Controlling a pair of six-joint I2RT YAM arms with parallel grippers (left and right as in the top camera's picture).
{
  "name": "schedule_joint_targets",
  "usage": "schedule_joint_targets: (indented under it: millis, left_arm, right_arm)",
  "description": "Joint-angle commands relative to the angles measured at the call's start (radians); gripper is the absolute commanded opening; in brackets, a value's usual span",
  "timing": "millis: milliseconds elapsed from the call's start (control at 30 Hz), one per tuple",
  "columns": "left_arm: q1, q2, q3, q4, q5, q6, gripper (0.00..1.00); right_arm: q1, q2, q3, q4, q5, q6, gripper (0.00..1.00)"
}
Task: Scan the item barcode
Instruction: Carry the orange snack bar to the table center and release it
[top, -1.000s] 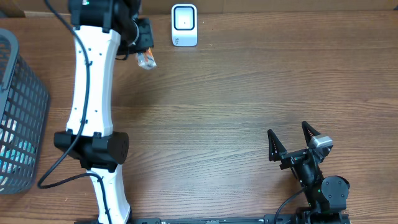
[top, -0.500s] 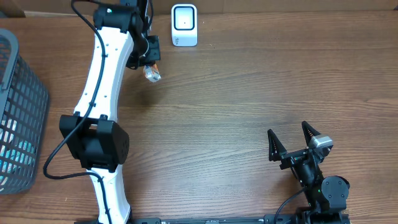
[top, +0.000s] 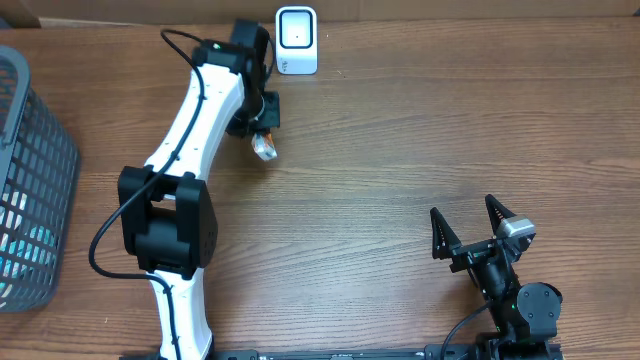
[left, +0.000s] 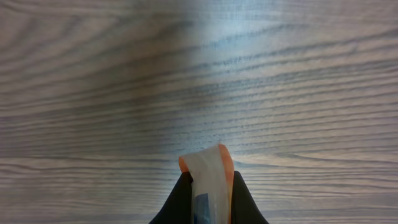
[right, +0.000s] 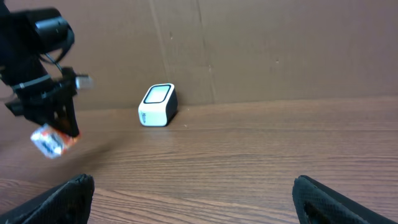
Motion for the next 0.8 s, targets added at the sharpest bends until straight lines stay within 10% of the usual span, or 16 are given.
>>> schedule_joint_targets:
  millis: [0, 767]
  left_arm:
    - [-0.014, 0.000, -0.066, 0.032, 0.008, -0.003, 0.04]
    - [-0.324, 0.000, -0.246, 0.281, 0.172, -0.073, 0.11]
  right_arm:
    - [-0.002, -0.008, -0.010, 0.006, 0.003, 0.002, 1.00]
    - [-0.002, -0.008, -0.010, 0.006, 0.003, 0.002, 1.00]
